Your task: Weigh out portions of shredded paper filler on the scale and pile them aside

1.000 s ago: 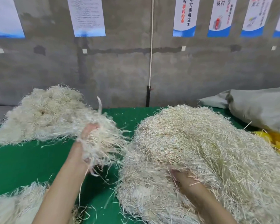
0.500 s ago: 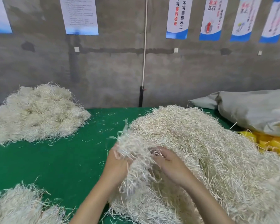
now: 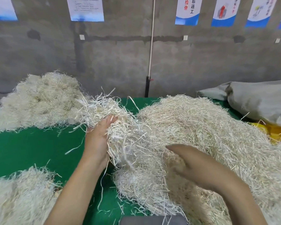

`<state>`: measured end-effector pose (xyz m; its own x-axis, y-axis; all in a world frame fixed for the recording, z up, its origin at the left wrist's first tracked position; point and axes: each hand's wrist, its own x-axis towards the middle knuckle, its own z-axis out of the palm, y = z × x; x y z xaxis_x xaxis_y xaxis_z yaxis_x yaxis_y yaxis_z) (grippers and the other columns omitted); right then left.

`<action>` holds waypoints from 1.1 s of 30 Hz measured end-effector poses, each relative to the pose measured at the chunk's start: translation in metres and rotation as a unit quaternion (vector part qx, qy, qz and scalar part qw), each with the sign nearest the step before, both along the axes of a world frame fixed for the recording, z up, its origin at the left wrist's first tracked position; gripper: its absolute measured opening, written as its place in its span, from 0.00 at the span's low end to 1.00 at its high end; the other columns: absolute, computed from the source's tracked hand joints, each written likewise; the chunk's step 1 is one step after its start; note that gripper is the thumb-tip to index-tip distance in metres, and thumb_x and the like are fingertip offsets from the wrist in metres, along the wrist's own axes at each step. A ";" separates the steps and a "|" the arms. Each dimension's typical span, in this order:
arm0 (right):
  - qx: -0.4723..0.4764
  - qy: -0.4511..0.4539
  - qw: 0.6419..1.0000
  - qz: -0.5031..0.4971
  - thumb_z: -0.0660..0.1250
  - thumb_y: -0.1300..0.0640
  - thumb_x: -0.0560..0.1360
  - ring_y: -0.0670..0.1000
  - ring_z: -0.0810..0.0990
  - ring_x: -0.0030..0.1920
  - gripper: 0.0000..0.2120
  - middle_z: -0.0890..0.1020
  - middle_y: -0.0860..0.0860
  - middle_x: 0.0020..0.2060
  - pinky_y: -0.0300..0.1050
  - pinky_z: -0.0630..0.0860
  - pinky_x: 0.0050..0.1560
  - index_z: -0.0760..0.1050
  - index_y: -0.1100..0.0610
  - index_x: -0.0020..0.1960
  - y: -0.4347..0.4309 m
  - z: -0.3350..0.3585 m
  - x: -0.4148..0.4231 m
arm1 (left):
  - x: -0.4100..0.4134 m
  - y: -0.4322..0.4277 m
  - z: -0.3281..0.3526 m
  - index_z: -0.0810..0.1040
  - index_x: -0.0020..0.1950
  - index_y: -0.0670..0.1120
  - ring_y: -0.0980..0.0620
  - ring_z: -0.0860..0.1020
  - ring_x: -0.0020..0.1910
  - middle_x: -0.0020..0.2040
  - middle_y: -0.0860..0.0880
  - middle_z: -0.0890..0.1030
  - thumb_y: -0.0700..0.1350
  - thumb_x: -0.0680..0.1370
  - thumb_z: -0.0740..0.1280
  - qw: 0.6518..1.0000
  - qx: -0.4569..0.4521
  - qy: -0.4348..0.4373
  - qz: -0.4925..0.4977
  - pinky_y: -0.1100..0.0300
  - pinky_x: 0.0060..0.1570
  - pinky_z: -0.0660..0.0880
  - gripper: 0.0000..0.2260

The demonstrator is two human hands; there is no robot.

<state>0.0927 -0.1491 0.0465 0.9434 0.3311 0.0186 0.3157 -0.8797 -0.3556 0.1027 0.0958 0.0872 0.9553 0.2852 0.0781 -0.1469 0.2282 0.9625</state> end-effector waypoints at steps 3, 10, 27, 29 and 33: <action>0.093 -0.009 0.996 -0.015 0.61 0.44 0.77 0.33 0.78 0.39 0.09 0.83 0.36 0.46 0.32 0.76 0.42 0.79 0.39 0.52 -0.008 0.005 -0.017 | 0.001 -0.001 -0.003 0.85 0.41 0.57 0.51 0.69 0.67 0.60 0.59 0.76 0.49 0.77 0.67 1.000 0.000 0.012 0.011 0.43 0.70 0.62 0.09; -0.023 0.335 0.936 0.103 0.63 0.50 0.78 0.44 0.73 0.33 0.12 0.76 0.43 0.31 0.44 0.73 0.44 0.75 0.49 0.36 0.021 -0.089 0.024 | -0.001 -0.008 -0.007 0.84 0.41 0.61 0.57 0.66 0.62 0.47 0.69 0.72 0.51 0.78 0.66 0.999 0.032 0.017 -0.014 0.46 0.68 0.61 0.11; 0.425 0.027 0.901 -0.079 0.61 0.55 0.81 0.42 0.84 0.45 0.15 0.85 0.41 0.47 0.39 0.82 0.42 0.82 0.37 0.48 -0.002 -0.030 -0.048 | -0.020 -0.021 -0.026 0.79 0.35 0.52 0.60 0.68 0.56 0.47 0.67 0.72 0.48 0.78 0.65 0.994 0.079 0.036 -0.070 0.58 0.59 0.60 0.12; 0.589 -0.024 0.798 -0.127 0.57 0.65 0.81 0.48 0.85 0.50 0.21 0.86 0.48 0.50 0.44 0.83 0.46 0.83 0.43 0.50 0.002 -0.026 -0.058 | -0.019 -0.025 -0.033 0.71 0.29 0.47 0.63 0.71 0.41 0.37 0.64 0.73 0.46 0.71 0.66 0.996 0.075 0.014 -0.056 0.61 0.47 0.65 0.11; 0.649 -0.005 0.753 -0.110 0.61 0.49 0.78 0.42 0.80 0.60 0.15 0.81 0.41 0.60 0.49 0.78 0.59 0.77 0.43 0.63 0.038 -0.028 -0.060 | -0.021 -0.043 -0.043 0.65 0.23 0.49 0.56 0.66 0.27 0.24 0.55 0.67 0.34 0.75 0.60 0.997 0.064 0.007 -0.034 0.58 0.35 0.64 0.21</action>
